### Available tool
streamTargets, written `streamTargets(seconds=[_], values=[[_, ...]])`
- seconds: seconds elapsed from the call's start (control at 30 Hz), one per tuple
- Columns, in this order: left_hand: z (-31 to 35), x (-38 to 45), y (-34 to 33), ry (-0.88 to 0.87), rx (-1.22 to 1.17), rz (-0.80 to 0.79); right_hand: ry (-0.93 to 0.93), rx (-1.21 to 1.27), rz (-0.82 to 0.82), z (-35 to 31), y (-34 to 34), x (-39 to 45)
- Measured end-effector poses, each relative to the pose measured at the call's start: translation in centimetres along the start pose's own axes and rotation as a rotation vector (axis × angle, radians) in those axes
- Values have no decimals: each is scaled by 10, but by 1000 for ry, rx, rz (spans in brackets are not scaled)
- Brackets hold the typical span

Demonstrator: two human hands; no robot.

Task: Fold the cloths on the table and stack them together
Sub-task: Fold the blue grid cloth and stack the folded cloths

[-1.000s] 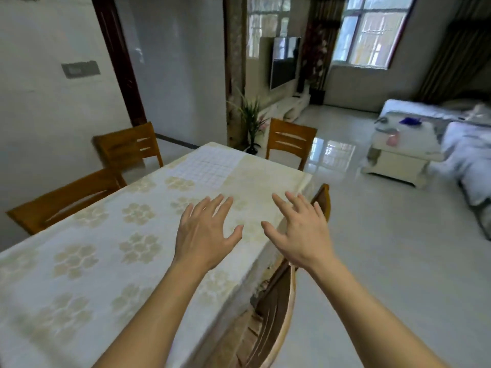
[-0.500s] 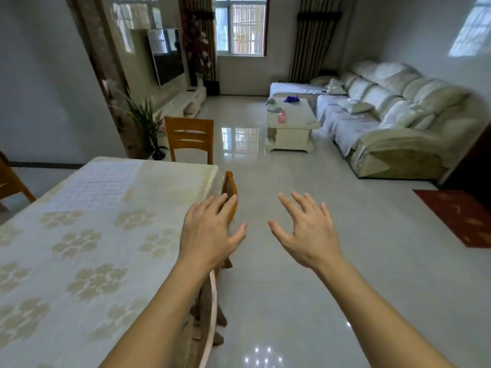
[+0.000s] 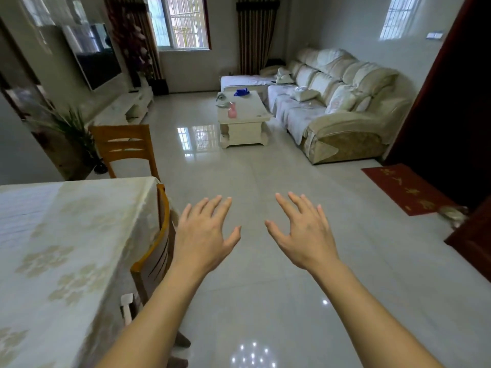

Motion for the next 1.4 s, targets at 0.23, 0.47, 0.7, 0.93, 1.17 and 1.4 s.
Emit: streamTargets(seconds=[0.23, 0.47, 0.7, 0.93, 1.17, 1.4], values=[[63, 40, -34, -14, 13, -22, -17, 38, -8, 70, 5, 33], [81, 56, -50, 22, -23, -37, -7, 52, -26, 101, -2, 58], [64, 80, -82, 38, 13, -73, -2, 60, -53, 108, -32, 87], [32, 126, -131, 50, 10, -106, 1, 26, -128, 105, -73, 146], [-30, 219, -161, 49, -3, -98, 10, -16, -120, 69, -108, 251], [-90, 304, -185, 44, -33, -89, -21, -44, -95, 38, -139, 345]])
Point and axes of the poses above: each hand's wrist, its own x-axis towards the middle knuckle, its own y-axis out of the back of the hand, z = x × y, the point moved 8 cm from there along x, towards the middle knuckle, and after that the axes turned 3 degrees about z, right-handed, at the moved point
